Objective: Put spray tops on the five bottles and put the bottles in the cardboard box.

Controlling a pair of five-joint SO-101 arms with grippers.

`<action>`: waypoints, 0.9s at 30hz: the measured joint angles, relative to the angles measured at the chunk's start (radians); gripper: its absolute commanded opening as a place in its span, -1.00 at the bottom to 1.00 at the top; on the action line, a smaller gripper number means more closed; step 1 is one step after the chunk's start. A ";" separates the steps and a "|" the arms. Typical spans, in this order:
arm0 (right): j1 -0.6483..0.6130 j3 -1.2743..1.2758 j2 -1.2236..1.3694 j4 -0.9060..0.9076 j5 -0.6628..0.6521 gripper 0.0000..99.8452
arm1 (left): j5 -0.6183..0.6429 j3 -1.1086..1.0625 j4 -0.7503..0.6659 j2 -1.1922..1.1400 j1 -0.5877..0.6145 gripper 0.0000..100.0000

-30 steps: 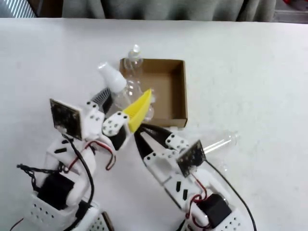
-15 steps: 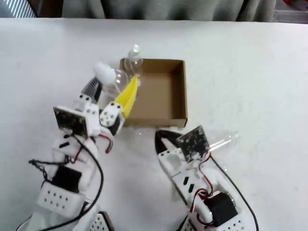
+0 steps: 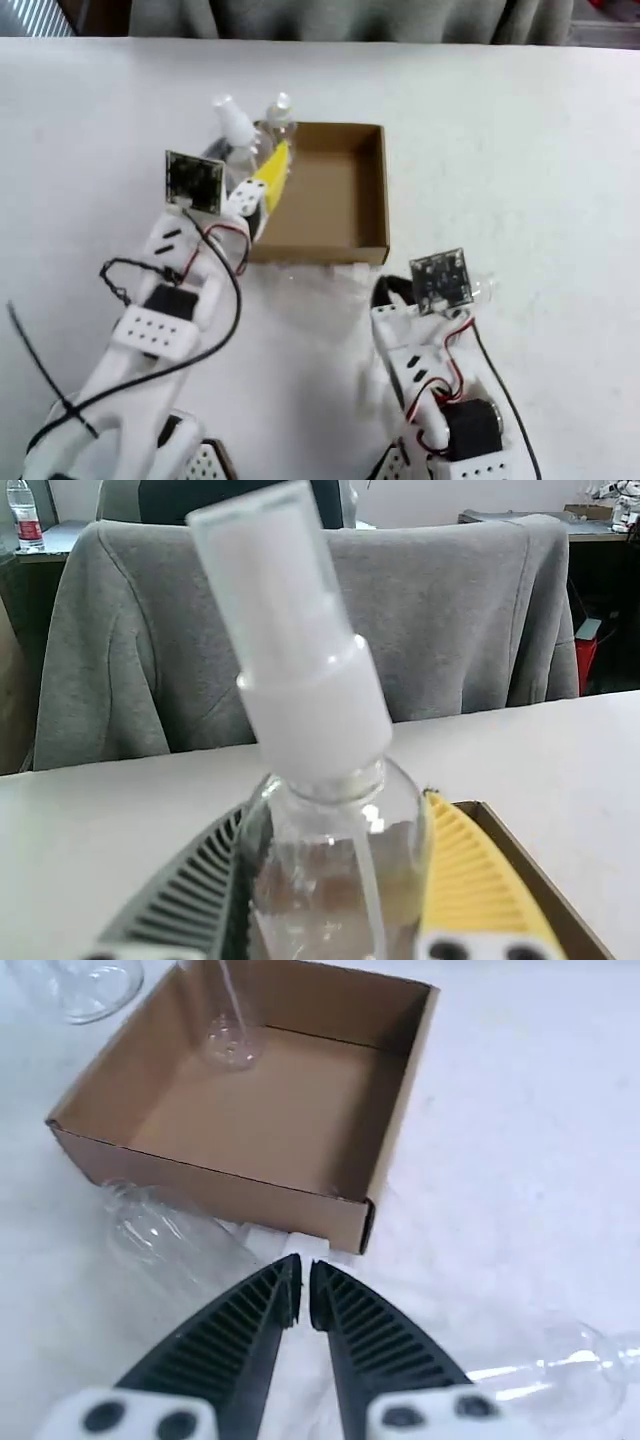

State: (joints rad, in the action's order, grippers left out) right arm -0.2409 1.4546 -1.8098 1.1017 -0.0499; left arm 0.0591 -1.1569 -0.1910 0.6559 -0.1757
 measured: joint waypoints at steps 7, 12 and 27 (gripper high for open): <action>0.009 0.120 0.003 0.000 0.000 -0.97 | 0.000 0.002 -0.169 -0.190 0.000 -0.96; 0.017 0.132 0.002 0.000 0.000 -0.97 | 0.000 0.014 -0.282 -0.325 0.000 -0.96; 0.017 0.150 0.000 0.000 0.000 -0.97 | 0.000 0.172 -0.305 -0.618 0.000 -0.96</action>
State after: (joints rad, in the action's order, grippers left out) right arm -0.2240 1.6049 -1.8098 1.1017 -0.0499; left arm 0.0591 -0.9851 -0.4964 0.0376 -0.1757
